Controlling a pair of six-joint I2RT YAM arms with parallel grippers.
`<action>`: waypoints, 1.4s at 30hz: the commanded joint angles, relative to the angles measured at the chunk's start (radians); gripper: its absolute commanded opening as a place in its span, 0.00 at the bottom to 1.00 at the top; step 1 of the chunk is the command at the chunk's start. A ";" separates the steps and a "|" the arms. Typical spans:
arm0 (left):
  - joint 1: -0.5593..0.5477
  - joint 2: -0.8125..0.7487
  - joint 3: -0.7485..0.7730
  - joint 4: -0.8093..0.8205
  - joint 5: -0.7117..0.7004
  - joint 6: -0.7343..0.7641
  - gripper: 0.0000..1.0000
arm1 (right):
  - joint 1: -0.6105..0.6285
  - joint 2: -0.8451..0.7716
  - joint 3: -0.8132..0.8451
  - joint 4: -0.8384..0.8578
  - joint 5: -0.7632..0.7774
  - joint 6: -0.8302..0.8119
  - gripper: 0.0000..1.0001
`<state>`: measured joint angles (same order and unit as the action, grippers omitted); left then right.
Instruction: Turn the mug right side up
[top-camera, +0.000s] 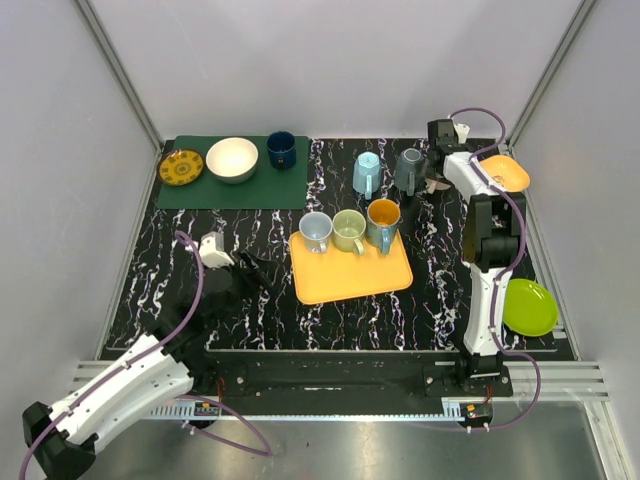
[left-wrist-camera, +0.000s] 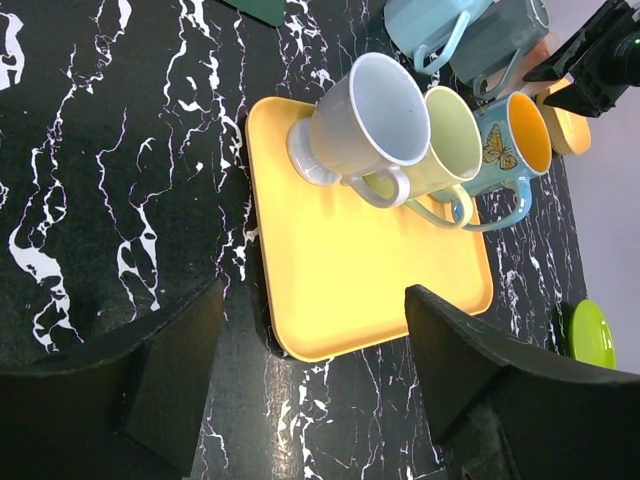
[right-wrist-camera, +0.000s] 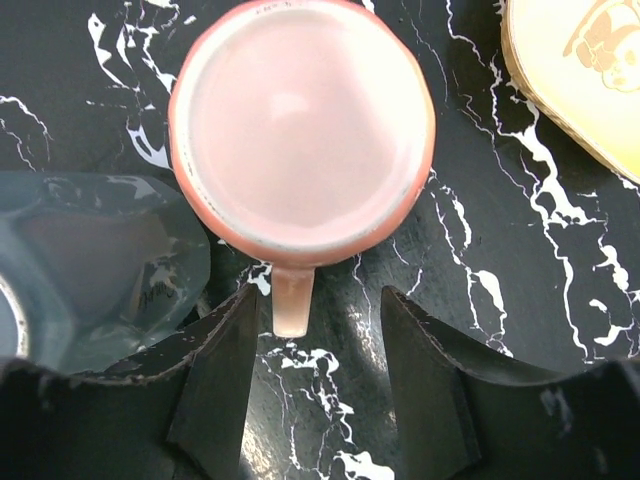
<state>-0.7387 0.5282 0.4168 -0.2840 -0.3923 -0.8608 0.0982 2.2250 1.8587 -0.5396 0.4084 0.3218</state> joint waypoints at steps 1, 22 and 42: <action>0.004 0.021 0.028 0.057 0.012 0.020 0.76 | 0.000 0.013 0.030 0.088 0.046 0.029 0.57; 0.004 0.107 0.028 0.109 0.044 0.006 0.75 | -0.025 0.058 0.037 0.138 0.037 0.028 0.24; 0.004 0.096 0.016 0.160 0.093 -0.021 0.73 | -0.034 -0.313 -0.335 0.179 0.058 0.063 0.00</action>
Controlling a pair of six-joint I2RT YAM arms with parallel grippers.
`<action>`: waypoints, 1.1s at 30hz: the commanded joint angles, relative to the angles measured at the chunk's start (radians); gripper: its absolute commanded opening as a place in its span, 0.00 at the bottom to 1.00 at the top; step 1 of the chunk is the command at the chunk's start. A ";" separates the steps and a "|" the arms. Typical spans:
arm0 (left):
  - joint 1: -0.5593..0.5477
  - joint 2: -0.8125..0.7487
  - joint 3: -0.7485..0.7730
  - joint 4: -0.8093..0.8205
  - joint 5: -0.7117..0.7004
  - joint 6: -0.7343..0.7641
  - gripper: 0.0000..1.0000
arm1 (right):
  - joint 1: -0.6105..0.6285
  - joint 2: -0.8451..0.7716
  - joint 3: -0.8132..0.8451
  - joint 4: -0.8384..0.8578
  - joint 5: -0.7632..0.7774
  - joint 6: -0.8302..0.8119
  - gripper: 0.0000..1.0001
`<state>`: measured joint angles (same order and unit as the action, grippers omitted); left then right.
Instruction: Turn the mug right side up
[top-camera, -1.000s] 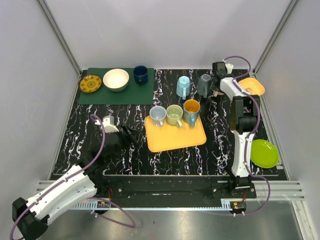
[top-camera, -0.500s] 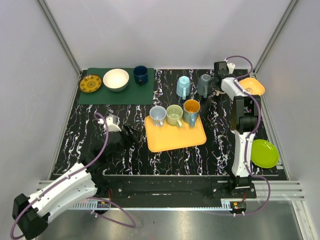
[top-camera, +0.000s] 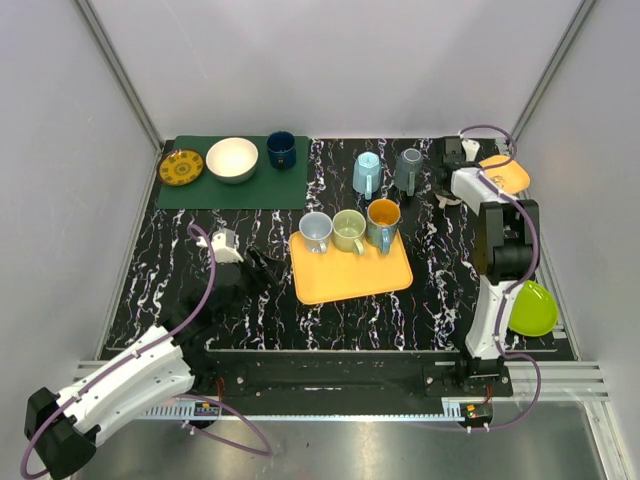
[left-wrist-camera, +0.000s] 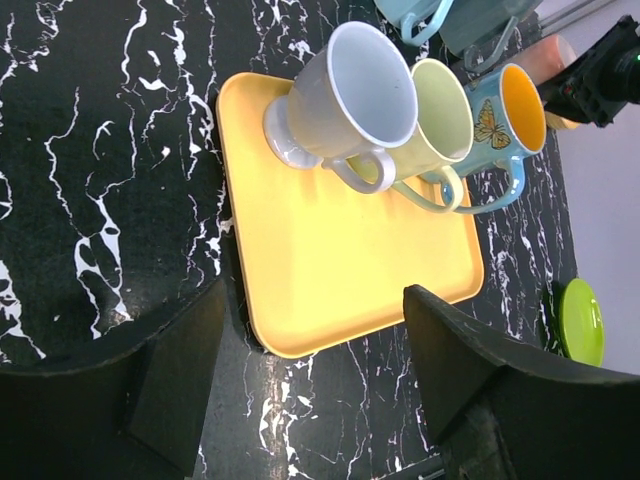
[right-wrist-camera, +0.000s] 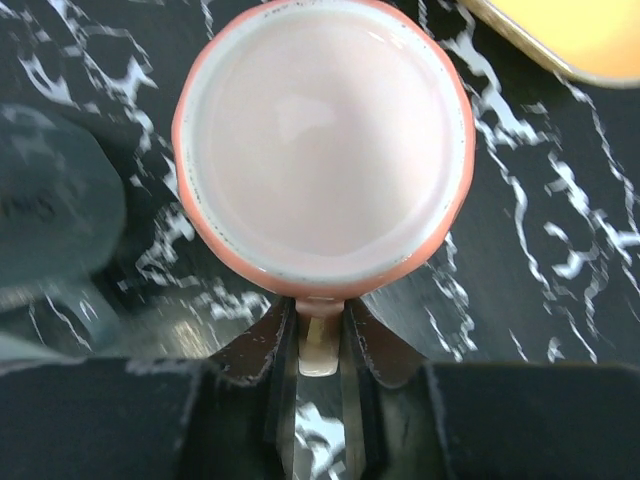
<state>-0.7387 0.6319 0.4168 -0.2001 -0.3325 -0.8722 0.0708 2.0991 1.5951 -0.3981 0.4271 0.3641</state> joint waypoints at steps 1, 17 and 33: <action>0.002 -0.011 0.017 0.082 0.038 -0.011 0.73 | -0.005 -0.236 -0.092 0.035 0.041 0.022 0.00; 0.004 -0.005 -0.075 0.479 0.225 -0.071 0.79 | -0.006 -1.012 -0.587 0.117 -0.250 0.245 0.00; -0.036 0.475 0.071 1.477 0.708 -0.347 0.99 | 0.043 -1.426 -0.891 0.780 -0.982 0.834 0.00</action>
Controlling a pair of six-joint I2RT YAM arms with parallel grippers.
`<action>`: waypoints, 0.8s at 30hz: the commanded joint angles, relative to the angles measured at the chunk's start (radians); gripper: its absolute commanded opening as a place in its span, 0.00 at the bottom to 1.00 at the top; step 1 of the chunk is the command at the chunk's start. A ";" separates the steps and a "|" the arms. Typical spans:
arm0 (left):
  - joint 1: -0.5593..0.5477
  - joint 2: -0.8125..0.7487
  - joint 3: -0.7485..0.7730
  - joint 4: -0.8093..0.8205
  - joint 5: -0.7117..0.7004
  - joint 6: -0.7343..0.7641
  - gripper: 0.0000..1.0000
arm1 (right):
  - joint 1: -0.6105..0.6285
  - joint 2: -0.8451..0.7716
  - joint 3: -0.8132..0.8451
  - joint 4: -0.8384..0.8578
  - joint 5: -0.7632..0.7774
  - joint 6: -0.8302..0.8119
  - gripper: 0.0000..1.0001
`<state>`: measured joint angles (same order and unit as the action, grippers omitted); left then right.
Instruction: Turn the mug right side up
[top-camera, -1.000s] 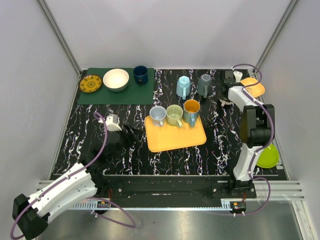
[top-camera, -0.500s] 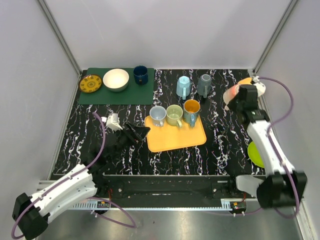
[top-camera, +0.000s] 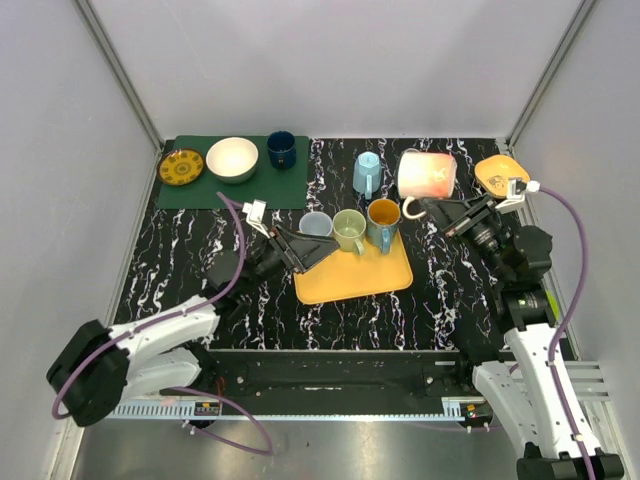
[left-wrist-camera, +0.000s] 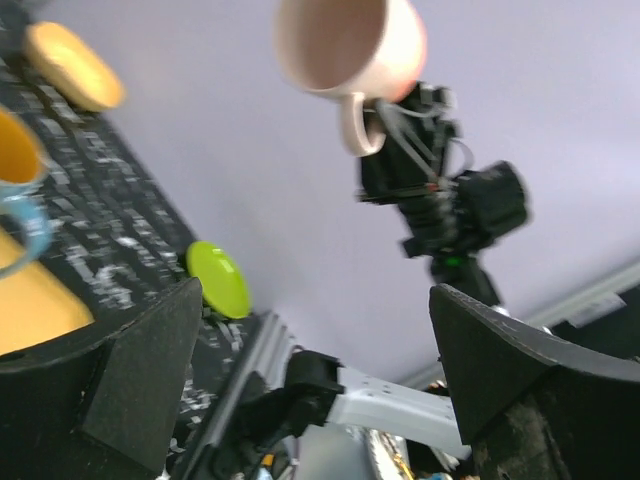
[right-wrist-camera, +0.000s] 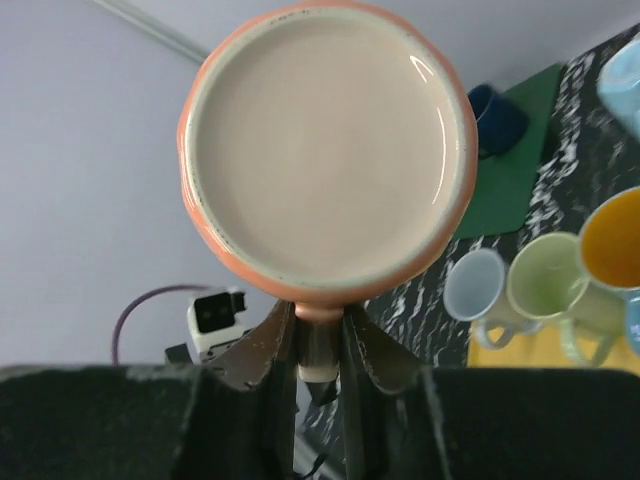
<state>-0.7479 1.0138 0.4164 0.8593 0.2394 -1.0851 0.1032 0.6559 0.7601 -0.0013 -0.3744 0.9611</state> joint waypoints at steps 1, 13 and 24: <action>-0.045 0.135 0.105 0.425 0.143 -0.139 0.99 | 0.016 0.021 -0.054 0.388 -0.201 0.240 0.00; -0.117 0.390 0.407 0.288 0.172 -0.075 0.99 | 0.079 0.027 -0.015 0.317 -0.242 0.185 0.00; -0.120 0.473 0.455 0.254 0.181 -0.082 0.99 | 0.113 0.024 -0.004 0.320 -0.253 0.180 0.00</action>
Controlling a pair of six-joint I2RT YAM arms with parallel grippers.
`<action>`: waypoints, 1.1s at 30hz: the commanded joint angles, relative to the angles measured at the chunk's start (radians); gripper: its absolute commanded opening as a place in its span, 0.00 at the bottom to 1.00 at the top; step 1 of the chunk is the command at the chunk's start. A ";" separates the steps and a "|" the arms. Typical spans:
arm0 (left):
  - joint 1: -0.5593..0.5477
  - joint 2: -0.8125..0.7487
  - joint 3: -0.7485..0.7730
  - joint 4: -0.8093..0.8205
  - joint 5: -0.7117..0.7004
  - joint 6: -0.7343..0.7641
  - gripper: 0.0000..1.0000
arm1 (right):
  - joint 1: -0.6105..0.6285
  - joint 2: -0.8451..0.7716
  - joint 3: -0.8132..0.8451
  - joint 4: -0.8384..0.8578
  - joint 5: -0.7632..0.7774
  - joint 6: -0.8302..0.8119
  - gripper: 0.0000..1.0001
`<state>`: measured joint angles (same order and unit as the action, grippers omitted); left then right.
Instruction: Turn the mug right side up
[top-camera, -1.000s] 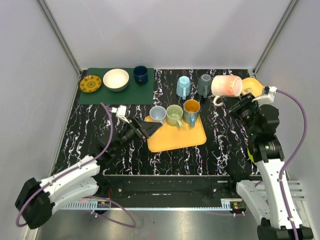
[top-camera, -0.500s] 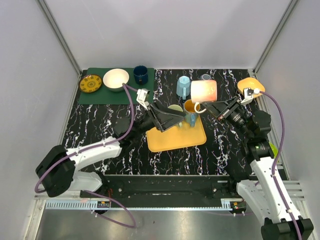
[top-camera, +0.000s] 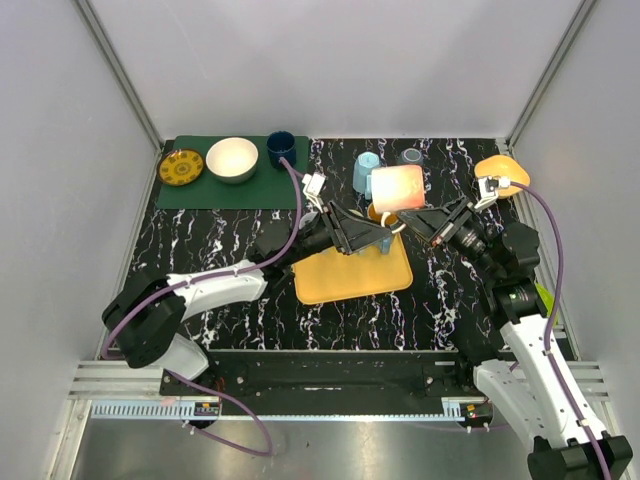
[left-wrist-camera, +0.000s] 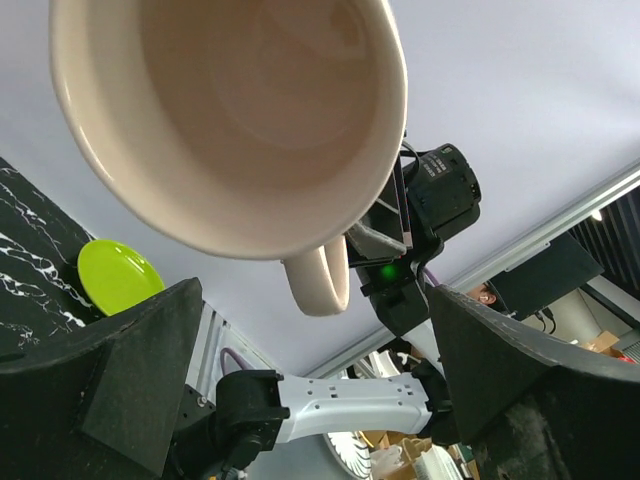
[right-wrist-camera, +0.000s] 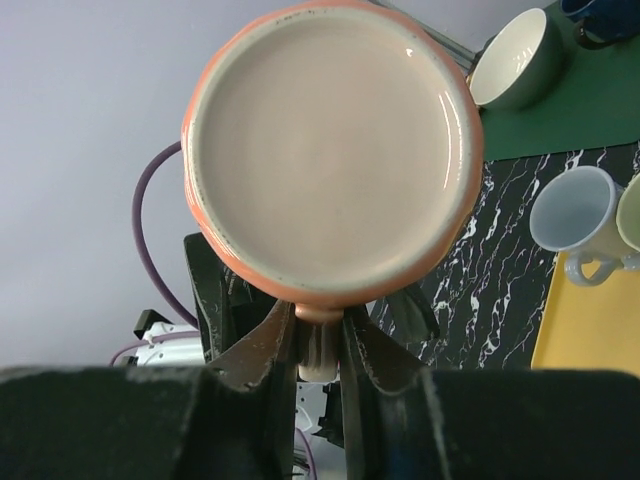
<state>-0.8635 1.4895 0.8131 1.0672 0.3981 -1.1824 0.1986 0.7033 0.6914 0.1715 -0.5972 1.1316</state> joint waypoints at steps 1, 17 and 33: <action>-0.005 0.000 0.064 0.053 0.024 0.012 0.97 | 0.019 -0.022 0.065 0.146 -0.030 0.010 0.00; -0.017 0.043 0.161 0.135 0.019 -0.066 0.52 | 0.041 -0.025 0.030 0.059 -0.036 -0.105 0.00; -0.009 0.052 0.149 0.243 -0.051 -0.174 0.31 | 0.058 -0.090 0.014 -0.059 -0.055 -0.234 0.00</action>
<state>-0.8879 1.5562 0.9161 1.0870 0.4229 -1.3098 0.2337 0.6395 0.6933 0.1619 -0.5858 0.9672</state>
